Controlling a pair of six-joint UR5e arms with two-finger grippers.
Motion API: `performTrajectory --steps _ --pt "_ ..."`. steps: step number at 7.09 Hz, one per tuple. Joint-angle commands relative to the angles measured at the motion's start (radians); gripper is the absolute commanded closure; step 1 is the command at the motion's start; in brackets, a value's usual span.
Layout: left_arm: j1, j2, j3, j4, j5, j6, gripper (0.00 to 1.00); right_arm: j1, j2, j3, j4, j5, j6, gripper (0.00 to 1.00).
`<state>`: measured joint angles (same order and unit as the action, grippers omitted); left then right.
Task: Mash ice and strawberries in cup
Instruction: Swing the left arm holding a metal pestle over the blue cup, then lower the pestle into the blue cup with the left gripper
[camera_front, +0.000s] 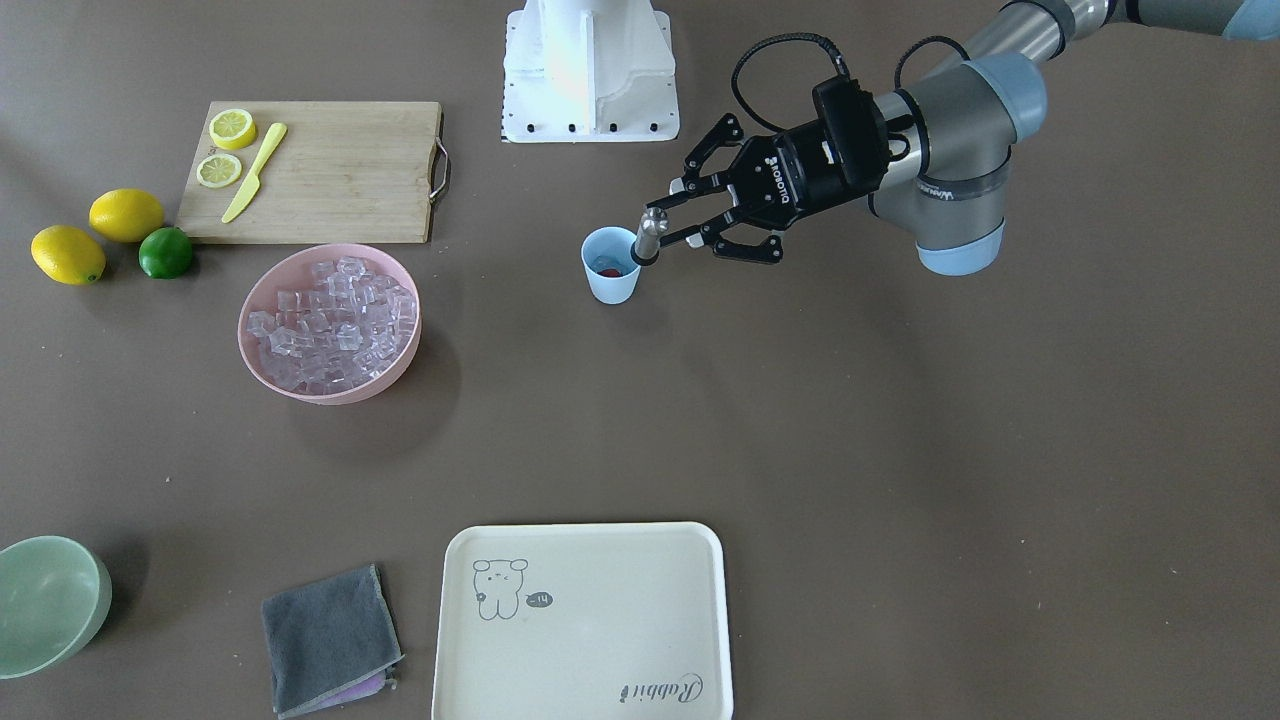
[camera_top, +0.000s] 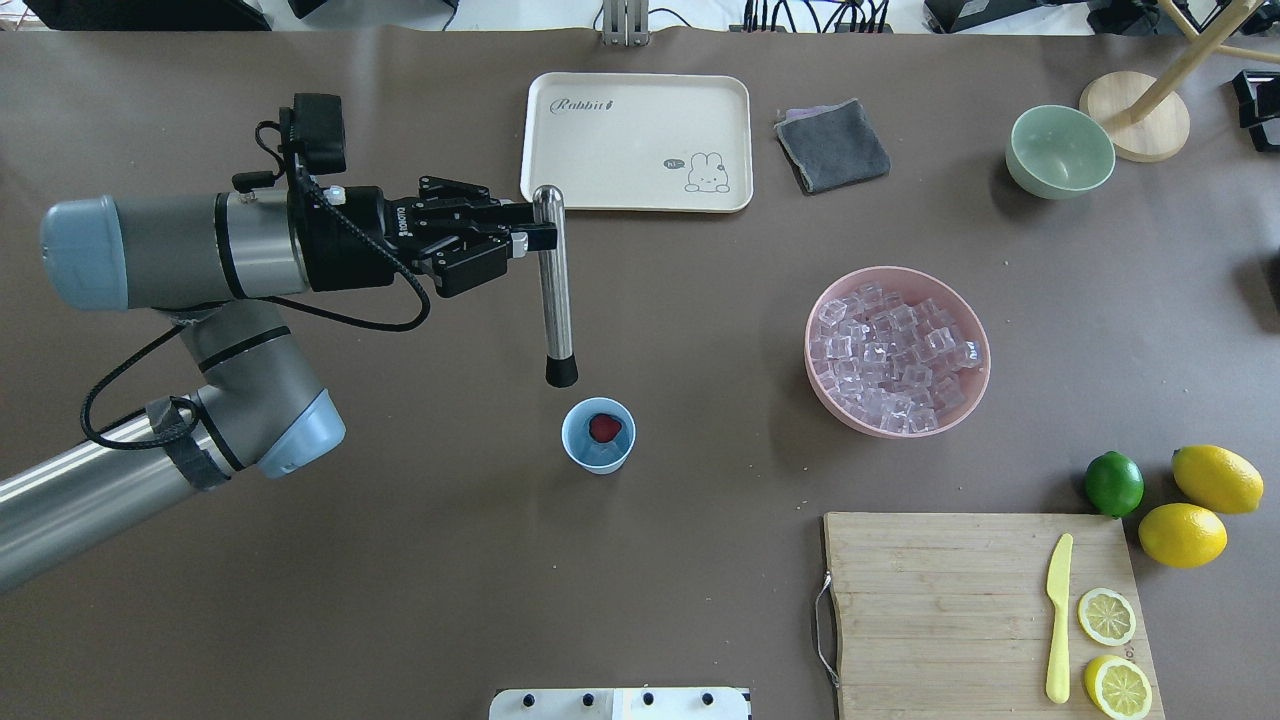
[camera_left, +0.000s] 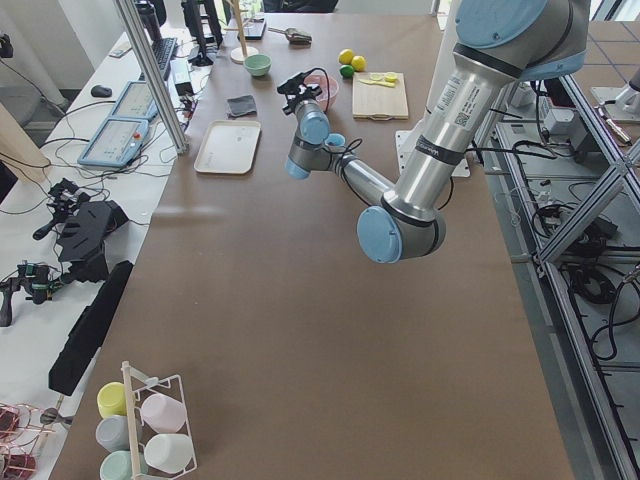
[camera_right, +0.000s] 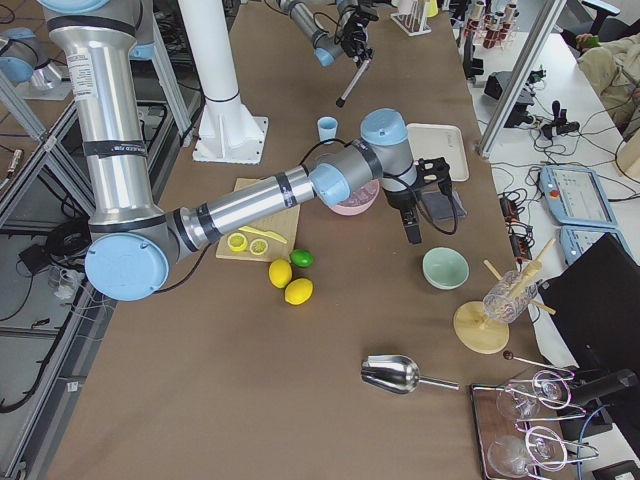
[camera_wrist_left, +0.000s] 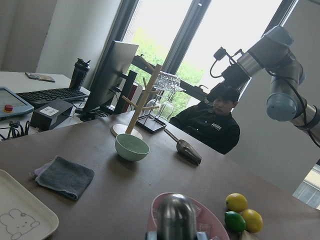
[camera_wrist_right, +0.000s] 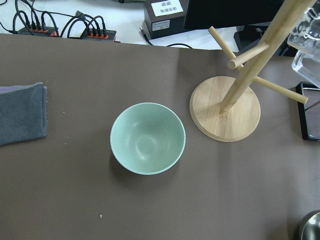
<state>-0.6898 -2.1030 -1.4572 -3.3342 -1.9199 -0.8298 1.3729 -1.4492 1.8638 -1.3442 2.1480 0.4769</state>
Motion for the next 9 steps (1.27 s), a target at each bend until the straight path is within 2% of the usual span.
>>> performTrajectory --steps 1,3,4,5,8,9 --pt "0.058 -0.018 0.006 -0.071 0.051 0.036 1.00 0.001 -0.002 0.003 0.005 -0.028 0.000 0.00" --pt "0.059 -0.034 0.004 -0.084 0.056 0.099 1.00 0.001 -0.002 0.006 0.005 -0.031 0.002 0.00" --pt "0.065 -0.025 0.026 -0.056 0.079 0.254 1.00 0.002 0.000 0.005 0.005 -0.031 0.000 0.00" --pt "0.078 -0.025 0.024 -0.047 0.088 0.286 1.00 0.002 -0.002 0.005 0.005 -0.031 0.000 0.00" --pt "0.079 -0.002 0.018 -0.053 0.091 0.290 1.00 0.002 -0.019 0.002 0.062 -0.034 0.008 0.00" --pt "0.085 0.023 -0.014 -0.051 0.094 0.284 1.00 0.002 -0.019 0.002 0.062 -0.034 0.009 0.00"
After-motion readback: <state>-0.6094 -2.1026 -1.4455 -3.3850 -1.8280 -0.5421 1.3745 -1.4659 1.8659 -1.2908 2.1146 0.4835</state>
